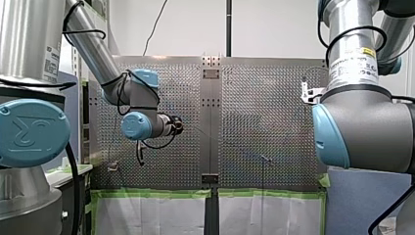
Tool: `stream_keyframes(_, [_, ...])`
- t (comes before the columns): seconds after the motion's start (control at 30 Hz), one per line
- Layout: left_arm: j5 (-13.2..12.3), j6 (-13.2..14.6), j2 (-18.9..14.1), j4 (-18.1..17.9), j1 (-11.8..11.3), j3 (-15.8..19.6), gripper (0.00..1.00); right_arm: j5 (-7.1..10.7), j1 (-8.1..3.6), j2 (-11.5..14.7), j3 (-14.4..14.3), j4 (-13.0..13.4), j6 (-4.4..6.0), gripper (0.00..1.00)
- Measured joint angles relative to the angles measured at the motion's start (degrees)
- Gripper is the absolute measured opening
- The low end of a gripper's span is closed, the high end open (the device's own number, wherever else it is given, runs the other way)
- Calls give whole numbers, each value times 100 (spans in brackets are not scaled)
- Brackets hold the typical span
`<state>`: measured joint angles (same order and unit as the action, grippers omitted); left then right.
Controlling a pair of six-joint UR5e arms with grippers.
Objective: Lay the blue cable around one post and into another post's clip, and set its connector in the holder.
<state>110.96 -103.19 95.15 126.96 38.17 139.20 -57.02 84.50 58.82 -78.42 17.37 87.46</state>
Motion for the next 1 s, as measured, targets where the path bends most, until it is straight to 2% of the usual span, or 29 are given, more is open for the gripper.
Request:
stream_keyframes(0.33, [4,1,-1,-50,-19,2,92,0,-1,0,0,-1,0,100])
stream_keyframes(0.7, [9,1,0,-388,-34,2,92,0,-1,0,0,0,0,100])
stream_keyframes(1.0, [17,1,-3,-450,-36,0,92,0,-1,0,0,0,0,100])
